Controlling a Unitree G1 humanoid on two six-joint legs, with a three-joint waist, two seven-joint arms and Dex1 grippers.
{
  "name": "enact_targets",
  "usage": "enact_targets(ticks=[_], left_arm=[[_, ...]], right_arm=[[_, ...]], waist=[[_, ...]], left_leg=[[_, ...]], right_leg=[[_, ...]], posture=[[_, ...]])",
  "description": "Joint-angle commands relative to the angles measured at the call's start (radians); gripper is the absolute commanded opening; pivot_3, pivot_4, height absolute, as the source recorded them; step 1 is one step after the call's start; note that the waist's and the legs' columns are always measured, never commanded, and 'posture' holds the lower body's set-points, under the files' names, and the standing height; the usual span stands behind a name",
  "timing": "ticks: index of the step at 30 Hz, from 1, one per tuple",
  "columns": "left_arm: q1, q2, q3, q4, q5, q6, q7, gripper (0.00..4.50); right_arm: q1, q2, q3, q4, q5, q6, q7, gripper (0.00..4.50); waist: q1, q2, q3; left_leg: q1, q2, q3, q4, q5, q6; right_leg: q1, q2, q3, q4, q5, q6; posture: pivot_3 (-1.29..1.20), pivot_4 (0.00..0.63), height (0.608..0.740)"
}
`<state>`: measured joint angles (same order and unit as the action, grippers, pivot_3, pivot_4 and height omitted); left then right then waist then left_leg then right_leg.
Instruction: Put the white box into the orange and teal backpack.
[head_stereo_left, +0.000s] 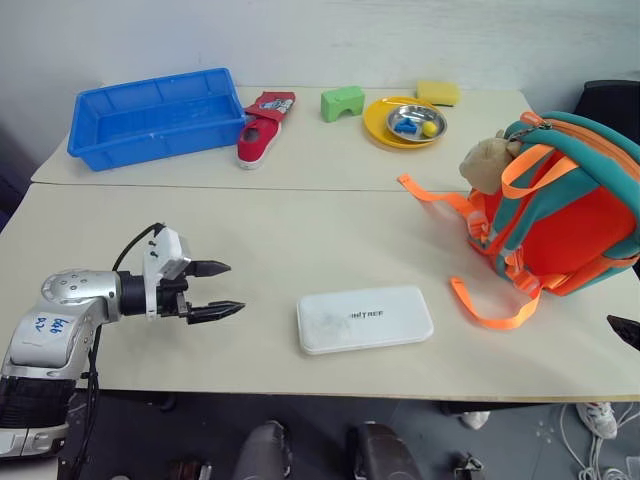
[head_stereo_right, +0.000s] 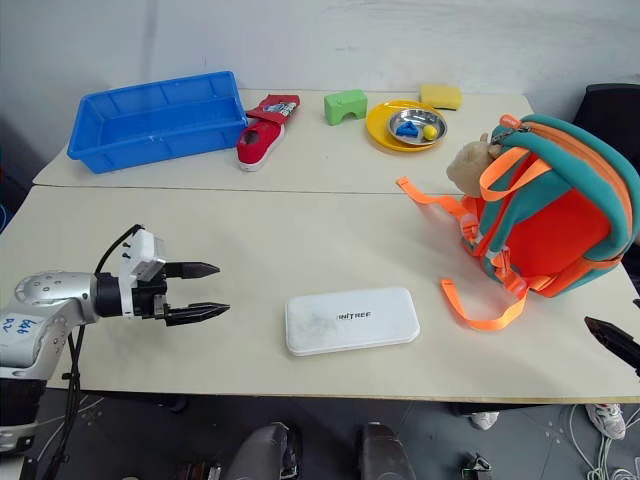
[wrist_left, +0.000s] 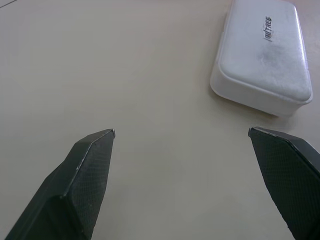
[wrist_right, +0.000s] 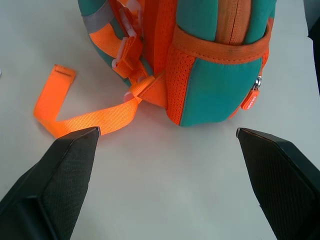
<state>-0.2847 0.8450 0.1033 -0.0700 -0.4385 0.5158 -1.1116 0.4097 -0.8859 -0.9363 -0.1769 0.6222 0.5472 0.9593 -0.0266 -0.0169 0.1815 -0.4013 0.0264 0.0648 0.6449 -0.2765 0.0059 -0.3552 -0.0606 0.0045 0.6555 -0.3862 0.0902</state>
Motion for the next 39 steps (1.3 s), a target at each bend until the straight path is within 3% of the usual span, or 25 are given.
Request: enact_targets(ticks=[1,4,9,16,17,26,39], left_arm=[[-0.039,0.010,-0.021,-0.031,-0.005,-0.012,-0.030,4.50],[-0.037,0.015,-0.075,-0.063,-0.002,-0.022,-0.078,3.91],[-0.049,-0.007,-0.192,-0.054,0.096,-0.107,-0.088,2.43],[-0.097,-0.089,-0.276,0.000,0.171,-0.167,-0.058,0.33],[-0.103,-0.100,-0.288,0.001,0.176,-0.169,-0.062,0.02],[-0.160,-0.154,-0.349,0.030,0.185,-0.103,-0.074,0.02],[-0.247,-0.246,-0.342,0.148,0.207,-0.110,-0.031,0.02]], right_arm=[[-0.007,-0.007,0.019,-0.127,0.029,0.032,-0.014,4.46],[-0.021,-0.010,0.094,-0.251,0.052,0.074,-0.031,3.91],[-0.096,-0.039,0.295,-0.335,-0.001,0.079,-0.064,2.27],[-0.247,-0.061,0.550,-0.261,-0.139,0.006,-0.070,0.01],[-0.260,-0.062,0.583,-0.252,-0.156,-0.001,-0.068,0.00],[-0.371,0.000,0.817,-0.169,-0.314,-0.049,-0.129,0.00],[-0.376,0.038,0.873,-0.241,-0.304,-0.013,-0.125,0.00]], waist=[[0.000,0.000,0.000],[-0.001,0.000,0.000],[-0.001,0.000,0.000],[0.003,0.000,0.000],[0.004,0.000,0.000],[-0.001,0.000,0.000],[0.008,0.000,0.000]], left_leg=[[0.000,0.000,0.000,0.000,0.000,0.000],[0.000,0.000,0.000,0.000,0.000,0.000],[0.000,0.000,0.000,0.001,0.000,-0.001],[-0.002,0.000,0.000,0.003,0.001,0.000],[-0.002,0.000,0.000,0.003,0.001,0.000],[-0.002,0.000,0.000,0.005,0.002,-0.001],[-0.002,0.000,0.000,0.006,0.003,-0.003]], right_leg=[[0.000,0.000,0.000,0.000,0.000,0.000],[0.000,0.000,0.000,0.001,0.000,0.000],[0.000,0.001,0.001,0.001,0.000,0.000],[-0.002,0.000,0.000,0.003,0.000,0.000],[-0.002,0.000,0.000,0.002,0.000,0.000],[-0.002,0.001,0.000,0.005,0.000,0.000],[-0.002,0.001,0.000,0.005,0.000,0.000]], posture=[[0.00,0.150,0.740],[0.00,0.150,0.740],[0.00,0.150,0.740],[0.00,0.150,0.740],[0.00,0.150,0.740],[0.00,0.150,0.740],[0.00,0.150,0.740]])
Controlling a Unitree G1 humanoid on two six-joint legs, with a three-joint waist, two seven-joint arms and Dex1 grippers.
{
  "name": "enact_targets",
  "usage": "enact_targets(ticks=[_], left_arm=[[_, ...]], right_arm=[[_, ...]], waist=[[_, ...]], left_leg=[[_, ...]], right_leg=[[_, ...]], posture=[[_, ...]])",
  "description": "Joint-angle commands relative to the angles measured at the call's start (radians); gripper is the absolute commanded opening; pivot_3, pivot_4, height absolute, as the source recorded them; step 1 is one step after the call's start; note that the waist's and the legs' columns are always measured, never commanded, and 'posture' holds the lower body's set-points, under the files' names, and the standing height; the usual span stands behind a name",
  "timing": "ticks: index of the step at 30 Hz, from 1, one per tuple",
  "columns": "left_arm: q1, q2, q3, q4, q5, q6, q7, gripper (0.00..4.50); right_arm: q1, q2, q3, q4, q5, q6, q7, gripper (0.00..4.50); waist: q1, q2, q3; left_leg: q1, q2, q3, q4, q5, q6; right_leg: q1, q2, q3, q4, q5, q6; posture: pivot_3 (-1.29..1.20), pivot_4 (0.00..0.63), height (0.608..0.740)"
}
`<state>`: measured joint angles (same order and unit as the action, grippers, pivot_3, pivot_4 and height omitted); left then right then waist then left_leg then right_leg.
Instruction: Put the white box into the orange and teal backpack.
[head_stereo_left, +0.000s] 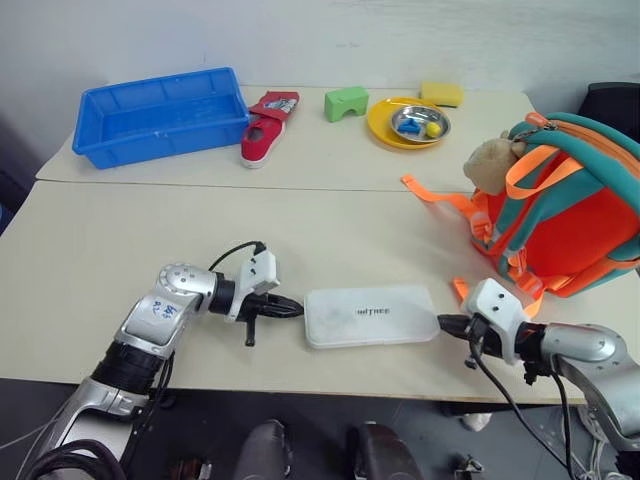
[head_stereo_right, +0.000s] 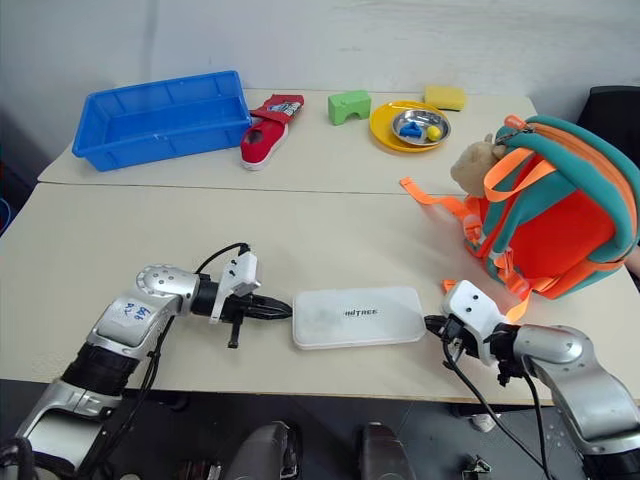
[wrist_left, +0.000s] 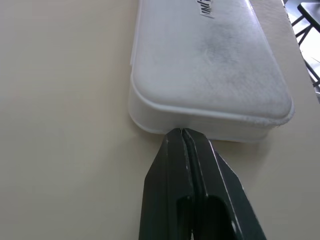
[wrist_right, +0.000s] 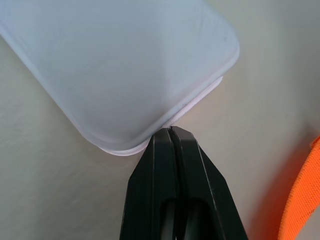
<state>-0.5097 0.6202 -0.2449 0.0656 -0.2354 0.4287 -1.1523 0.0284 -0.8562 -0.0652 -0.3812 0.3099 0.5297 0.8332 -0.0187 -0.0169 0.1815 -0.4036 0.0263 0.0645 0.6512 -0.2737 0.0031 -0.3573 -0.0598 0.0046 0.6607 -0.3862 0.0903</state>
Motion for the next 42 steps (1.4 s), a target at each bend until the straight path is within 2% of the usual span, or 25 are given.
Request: enact_targets(ticks=[1,6,7,11,17,21,22,27,29,37,42], left_arm=[[-0.026,-0.026,0.008,0.020,0.006,-0.024,0.013,0.02],[-0.048,-0.035,0.019,0.085,0.022,-0.041,0.024,0.02],[-0.057,-0.030,0.028,0.102,0.007,0.003,0.019,0.20],[-0.101,0.012,0.049,0.153,-0.063,0.215,-0.039,1.24],[-0.185,0.048,0.094,0.143,-0.239,0.724,-0.061,3.08],[-0.219,0.026,0.097,0.177,-0.276,0.962,0.027,4.34],[-0.215,0.021,0.082,0.178,-0.276,0.985,0.042,4.48],[-0.213,-0.091,0.113,0.218,-0.275,1.064,0.167,4.48],[-0.220,-0.138,0.128,0.222,-0.289,1.102,0.193,4.48],[-0.229,-0.256,0.083,0.210,-0.287,1.108,0.276,4.48],[-0.264,-0.309,0.125,0.259,-0.303,1.121,0.300,4.48]], right_arm=[[0.007,0.008,0.000,-0.038,0.009,0.007,0.001,0.00],[0.030,-0.008,-0.022,-0.032,0.003,0.001,0.010,0.00],[0.037,-0.014,-0.021,-0.025,-0.006,-0.012,0.015,0.00],[0.043,-0.036,-0.018,0.007,-0.034,-0.054,0.038,0.00],[0.037,-0.061,0.000,0.052,-0.071,-0.116,0.079,0.00],[0.026,-0.057,0.020,0.076,-0.096,-0.145,0.090,0.00],[0.021,-0.052,0.026,0.078,-0.100,-0.146,0.090,0.00],[-0.014,-0.034,0.061,0.083,-0.117,-0.146,0.087,0.00],[-0.030,-0.027,0.071,0.085,-0.123,-0.142,0.085,0.00],[-0.075,-0.009,0.084,0.106,-0.139,-0.138,0.078,0.00],[-0.077,0.009,0.083,0.087,-0.130,-0.124,0.068,0.00]], waist=[[0.000,0.000,0.000],[0.006,0.000,0.000],[0.007,0.000,0.000],[0.011,0.000,0.000],[0.011,0.000,0.000],[0.012,-0.001,0.000],[0.012,-0.001,-0.001],[0.013,-0.002,-0.001],[0.018,-0.003,-0.002],[0.021,-0.003,-0.003],[0.022,-0.003,-0.003]], left_leg=[[0.000,0.000,0.000,0.000,0.000,0.000],[0.000,0.000,0.000,0.001,0.000,0.000],[0.000,0.000,0.000,0.000,0.000,0.000],[0.000,0.000,0.000,0.001,0.000,0.000],[0.000,0.000,0.000,0.001,0.000,0.000],[0.000,0.000,0.000,0.002,0.001,-0.001],[0.000,0.000,-0.001,0.003,0.001,-0.001],[0.006,0.000,-0.001,0.002,0.001,-0.001],[0.016,0.000,-0.001,-0.001,0.000,-0.001],[0.017,-0.002,-0.002,0.000,-0.001,-0.002],[0.017,-0.002,-0.002,0.000,-0.001,-0.002]], right_leg=[[0.000,0.000,0.000,0.000,0.000,0.000],[0.000,0.000,0.000,0.000,0.000,0.000],[0.000,0.000,0.000,0.000,0.000,0.000],[0.000,0.000,0.000,0.001,0.000,0.000],[0.000,0.001,0.000,0.001,0.000,0.000],[0.000,0.000,0.000,0.001,0.000,0.000],[0.000,0.000,0.000,0.002,0.000,0.000],[0.007,0.000,0.000,0.001,0.000,0.000],[0.018,0.000,-0.001,-0.003,0.000,0.000],[0.020,-0.001,-0.001,-0.004,0.000,0.000],[0.021,-0.002,-0.002,-0.005,0.000,0.000]], posture=[[0.00,0.150,0.740],[0.00,0.150,0.740],[0.00,0.150,0.740],[0.00,0.150,0.740],[0.00,0.150,0.740],[0.00,0.150,0.740],[0.00,0.150,0.740],[0.00,0.150,0.740],[0.00,0.150,0.740],[0.00,0.150,0.740],[0.00,0.150,0.740]])
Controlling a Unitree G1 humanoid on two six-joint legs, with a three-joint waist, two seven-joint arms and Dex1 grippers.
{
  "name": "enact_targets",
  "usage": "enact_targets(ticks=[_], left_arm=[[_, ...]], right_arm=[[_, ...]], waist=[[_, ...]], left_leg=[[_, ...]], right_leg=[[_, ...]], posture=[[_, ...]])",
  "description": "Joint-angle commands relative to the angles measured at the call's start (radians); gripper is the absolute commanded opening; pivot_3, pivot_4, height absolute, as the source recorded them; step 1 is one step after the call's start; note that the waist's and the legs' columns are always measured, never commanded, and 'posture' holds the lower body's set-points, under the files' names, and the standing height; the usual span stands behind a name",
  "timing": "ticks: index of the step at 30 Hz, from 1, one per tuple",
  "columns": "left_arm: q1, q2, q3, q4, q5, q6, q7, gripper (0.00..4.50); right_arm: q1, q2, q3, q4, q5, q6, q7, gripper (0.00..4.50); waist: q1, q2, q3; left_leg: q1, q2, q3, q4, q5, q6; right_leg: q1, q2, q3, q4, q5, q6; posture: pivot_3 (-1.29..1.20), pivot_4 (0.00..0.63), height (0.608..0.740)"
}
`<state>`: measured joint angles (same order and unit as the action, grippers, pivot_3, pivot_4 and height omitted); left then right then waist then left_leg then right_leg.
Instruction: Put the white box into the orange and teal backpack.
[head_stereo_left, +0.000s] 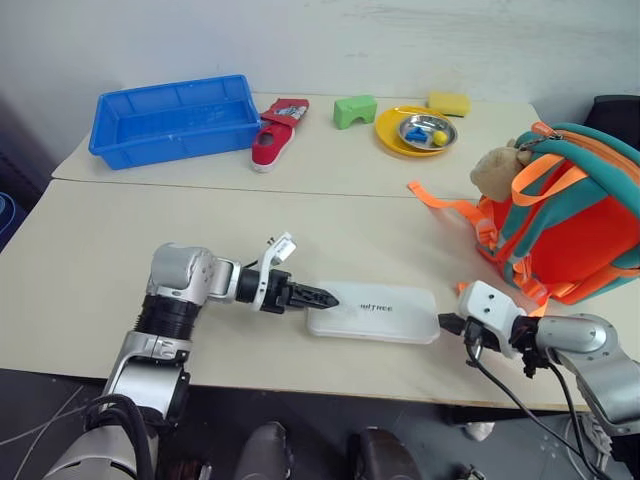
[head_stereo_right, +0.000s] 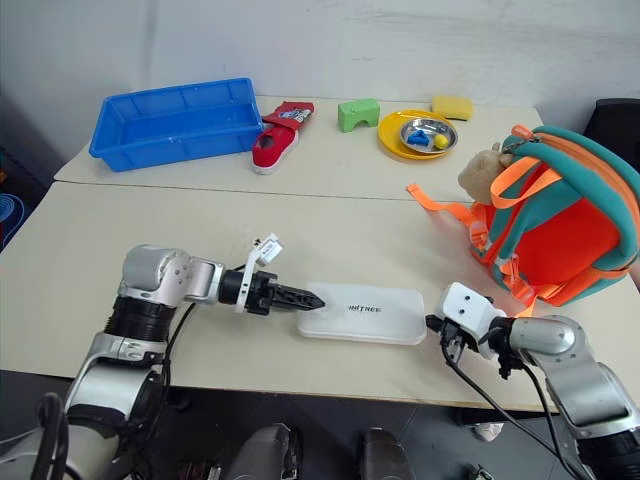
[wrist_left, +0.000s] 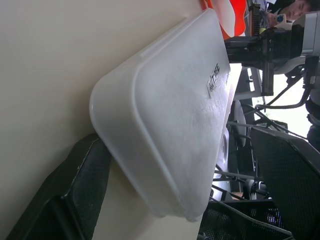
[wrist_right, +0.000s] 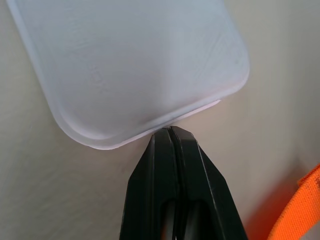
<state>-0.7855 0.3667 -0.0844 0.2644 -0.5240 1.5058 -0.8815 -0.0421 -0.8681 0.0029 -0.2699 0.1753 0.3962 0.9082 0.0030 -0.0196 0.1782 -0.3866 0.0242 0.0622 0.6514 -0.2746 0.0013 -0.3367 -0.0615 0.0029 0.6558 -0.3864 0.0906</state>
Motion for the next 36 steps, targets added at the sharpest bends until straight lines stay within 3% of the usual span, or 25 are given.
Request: enact_targets(ticks=[1,7,10,19,22,26,29,31,36], left_arm=[[0.005,-0.066,-0.025,0.070,-0.019,0.047,0.032,4.48],[-0.034,-0.114,0.007,0.111,-0.026,0.039,0.054,4.48],[-0.054,-0.114,0.041,0.137,-0.041,0.046,0.055,3.88],[-0.072,-0.086,0.098,0.146,-0.089,0.075,0.051,1.28],[-0.072,-0.072,0.114,0.144,-0.107,0.068,0.043,1.21],[-0.102,-0.051,0.256,0.132,-0.169,0.087,0.036,1.21],[-0.120,-0.031,0.357,0.111,-0.207,0.083,0.039,1.21],[-0.137,-0.016,0.419,0.092,-0.224,0.078,0.055,1.21],[-0.160,-0.005,0.492,0.039,-0.235,0.051,0.113,1.21]], right_arm=[[-0.008,0.025,0.017,-0.027,0.005,0.013,-0.010,0.00],[-0.007,0.045,0.027,-0.036,-0.004,0.020,-0.022,0.00],[0.004,0.046,0.024,-0.037,-0.007,0.014,-0.026,0.00],[0.042,0.065,0.007,-0.074,-0.007,0.013,-0.069,0.00],[0.070,0.078,-0.023,-0.108,0.001,0.039,-0.101,0.00],[0.202,0.169,-0.196,-0.267,0.083,0.152,-0.219,0.00],[0.293,0.232,-0.360,-0.381,0.185,0.240,-0.257,0.57],[0.315,0.261,-0.485,-0.437,0.264,0.304,-0.287,1.22],[0.206,0.278,-0.690,-0.434,0.429,0.437,-0.395,2.94]], waist=[[-0.001,0.000,0.000],[-0.005,0.000,0.000],[-0.006,0.000,0.000],[-0.006,-0.001,0.001],[-0.007,-0.001,0.001],[-0.005,-0.001,0.002],[-0.004,-0.001,0.002],[-0.005,-0.001,0.002],[-0.008,-0.001,0.003]], left_leg=[[0.000,0.000,0.000,0.000,0.000,0.000],[0.000,0.000,0.000,-0.001,0.000,-0.001],[0.000,0.001,0.000,-0.001,0.000,-0.002],[-0.002,0.001,0.000,-0.002,0.001,-0.003],[-0.002,0.001,0.000,-0.003,0.001,-0.004],[-0.004,0.002,0.000,-0.005,0.002,-0.006],[-0.008,0.003,0.000,-0.004,0.002,-0.007],[-0.008,0.002,0.000,-0.003,0.002,-0.006],[-0.004,0.002,0.000,-0.005,0.002,-0.007]], right_leg=[[0.000,0.000,0.000,0.000,0.000,0.000],[-0.001,0.001,0.000,-0.001,0.000,0.000],[-0.001,0.001,0.000,-0.001,0.000,0.000],[-0.003,0.001,0.000,-0.001,0.000,0.000],[-0.004,0.002,0.000,-0.001,0.000,0.000],[-0.007,0.003,0.000,-0.001,0.000,0.000],[-0.011,0.003,0.000,0.001,0.000,0.000],[-0.011,0.002,0.000,0.001,0.000,0.000],[-0.007,0.002,0.000,0.000,0.000,0.000]], posture=[[0.00,0.150,0.740],[0.00,0.150,0.740],[0.00,0.150,0.740],[0.00,0.150,0.740],[0.00,0.150,0.740],[0.00,0.150,0.740],[0.00,0.150,0.740],[0.00,0.150,0.740],[0.00,0.150,0.740]])
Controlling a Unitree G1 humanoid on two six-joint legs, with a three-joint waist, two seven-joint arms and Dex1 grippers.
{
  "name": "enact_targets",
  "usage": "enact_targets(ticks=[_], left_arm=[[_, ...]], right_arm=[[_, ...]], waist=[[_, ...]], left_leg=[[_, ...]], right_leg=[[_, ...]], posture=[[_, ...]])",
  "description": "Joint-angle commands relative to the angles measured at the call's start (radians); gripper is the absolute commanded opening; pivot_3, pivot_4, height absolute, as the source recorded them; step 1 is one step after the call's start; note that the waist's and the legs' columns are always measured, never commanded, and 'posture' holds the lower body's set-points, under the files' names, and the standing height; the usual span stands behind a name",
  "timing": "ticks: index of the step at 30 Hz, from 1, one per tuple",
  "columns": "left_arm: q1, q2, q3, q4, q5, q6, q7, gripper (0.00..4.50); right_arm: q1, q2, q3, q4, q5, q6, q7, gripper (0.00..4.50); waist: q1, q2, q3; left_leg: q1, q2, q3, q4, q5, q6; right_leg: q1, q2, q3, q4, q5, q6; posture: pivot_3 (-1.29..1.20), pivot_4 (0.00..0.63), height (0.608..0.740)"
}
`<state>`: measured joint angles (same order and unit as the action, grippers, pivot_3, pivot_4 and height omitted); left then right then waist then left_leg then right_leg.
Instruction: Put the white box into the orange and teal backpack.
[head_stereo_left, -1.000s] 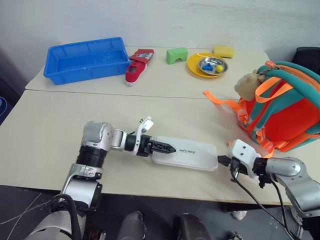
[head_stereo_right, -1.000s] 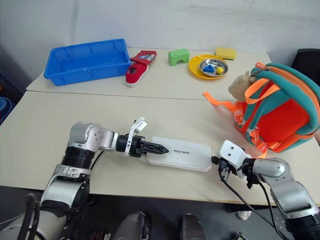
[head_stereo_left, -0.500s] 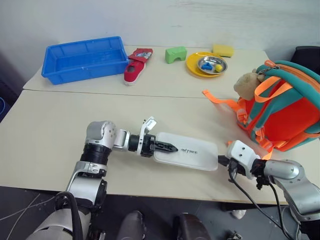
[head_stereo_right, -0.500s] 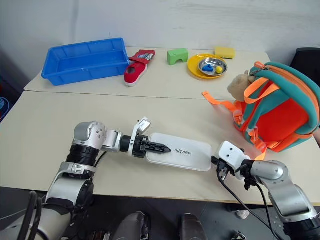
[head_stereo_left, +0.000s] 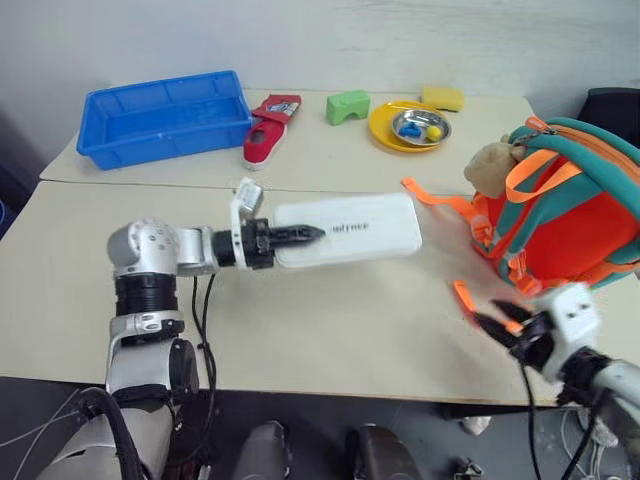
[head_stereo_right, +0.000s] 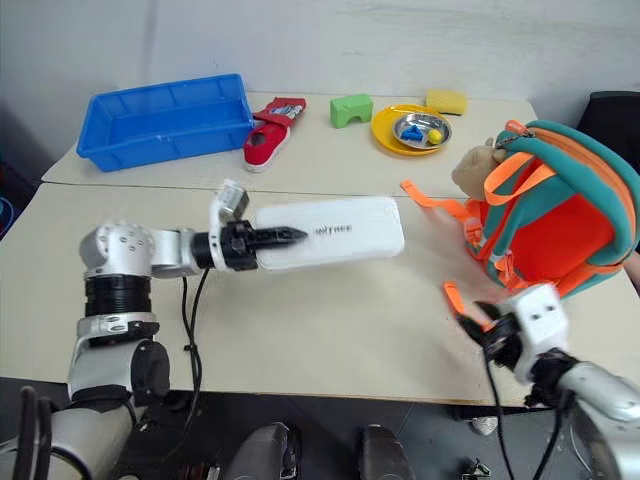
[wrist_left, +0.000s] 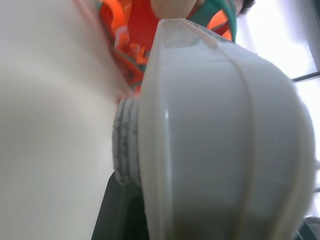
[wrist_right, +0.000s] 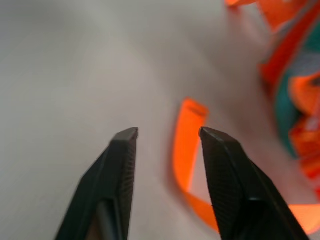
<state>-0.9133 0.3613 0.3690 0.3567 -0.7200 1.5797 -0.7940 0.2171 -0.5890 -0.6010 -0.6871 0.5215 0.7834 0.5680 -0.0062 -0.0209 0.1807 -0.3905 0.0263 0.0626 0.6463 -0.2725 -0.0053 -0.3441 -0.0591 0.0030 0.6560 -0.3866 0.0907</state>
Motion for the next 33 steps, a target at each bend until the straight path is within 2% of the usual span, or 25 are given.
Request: enact_targets(ticks=[1,3,5,9,14,16,19,24,28,33], left_arm=[[-0.043,-0.007,0.054,-0.060,-0.037,-0.037,0.046,1.21],[-0.050,-0.017,0.065,-0.096,-0.035,-0.090,0.073,1.21],[-0.049,-0.025,0.064,-0.113,-0.034,-0.126,0.095,1.21],[-0.056,-0.034,0.067,-0.115,-0.042,-0.162,0.122,1.21],[-0.048,-0.022,0.042,-0.154,-0.045,-0.200,0.134,1.21],[-0.028,-0.014,0.022,-0.179,-0.035,-0.226,0.138,1.21],[-0.009,-0.006,0.032,-0.184,-0.035,-0.238,0.161,1.21],[-0.014,0.011,0.066,-0.162,-0.034,-0.273,0.208,1.21],[-0.014,0.037,0.040,-0.148,-0.020,-0.306,0.204,1.21],[-0.059,0.042,0.045,-0.108,0.013,-0.467,0.228,1.21]], right_arm=[[-0.103,-0.004,-0.100,0.013,0.095,0.061,-0.085,3.28],[-0.220,0.000,-0.094,0.093,0.123,0.082,-0.138,4.03],[-0.295,0.000,-0.060,0.149,0.122,0.084,-0.163,4.47],[-0.436,0.004,0.068,0.290,0.062,0.028,-0.178,4.47],[-0.624,0.054,0.160,0.524,0.024,-0.071,-0.177,4.47],[-0.647,0.060,0.177,0.564,0.023,-0.100,-0.157,4.09],[-0.635,0.056,0.212,0.554,0.036,-0.116,-0.112,3.23],[-0.616,0.034,0.254,0.499,0.074,-0.107,-0.032,1.48],[-0.610,0.029,0.281,0.458,0.113,-0.081,0.016,0.13],[-0.564,-0.040,0.326,0.285,0.249,0.009,0.156,0.02]], waist=[[0.001,0.000,0.000],[-0.001,0.000,0.001],[0.000,-0.001,0.001],[0.001,-0.001,0.001],[-0.007,-0.001,0.001],[-0.007,0.000,0.001],[-0.007,0.000,0.001],[-0.013,0.000,0.001],[-0.022,0.000,0.001],[-0.020,0.000,0.002]], left_leg=[[0.000,0.000,0.000,-0.001,0.000,0.000],[0.000,0.000,0.000,-0.001,0.000,0.000],[0.000,0.000,0.001,-0.001,0.000,0.000],[-0.002,0.000,0.001,-0.003,0.000,0.000],[-0.015,-0.001,0.004,0.002,0.003,0.001],[-0.016,0.000,0.004,0.001,0.003,0.001],[-0.016,0.000,0.004,0.001,0.003,0.001],[-0.016,0.000,0.004,0.002,0.003,0.001],[-0.015,0.000,0.003,0.001,0.003,0.001],[-0.016,0.001,0.004,0.001,0.003,0.001]], right_leg=[[0.000,0.000,0.000,0.000,0.000,0.000],[-0.001,0.000,0.000,0.000,0.000,0.000],[-0.001,0.000,0.001,0.000,0.000,0.000],[-0.003,0.001,0.001,-0.001,0.000,0.000],[-0.018,0.000,0.003,0.006,0.000,0.000],[-0.019,0.000,0.003,0.006,0.000,0.000],[-0.019,0.000,0.002,0.006,0.000,0.000],[-0.018,0.000,0.003,0.005,0.000,0.000],[-0.018,0.001,0.002,0.005,0.000,0.000],[-0.019,0.001,0.002,0.005,0.000,0.000]], posture=[[0.00,0.150,0.740],[0.00,0.150,0.740],[0.00,0.150,0.740],[0.00,0.150,0.740],[0.00,0.150,0.740],[0.00,0.150,0.740],[0.00,0.150,0.740],[0.00,0.150,0.740],[0.00,0.150,0.740],[0.00,0.150,0.740]])
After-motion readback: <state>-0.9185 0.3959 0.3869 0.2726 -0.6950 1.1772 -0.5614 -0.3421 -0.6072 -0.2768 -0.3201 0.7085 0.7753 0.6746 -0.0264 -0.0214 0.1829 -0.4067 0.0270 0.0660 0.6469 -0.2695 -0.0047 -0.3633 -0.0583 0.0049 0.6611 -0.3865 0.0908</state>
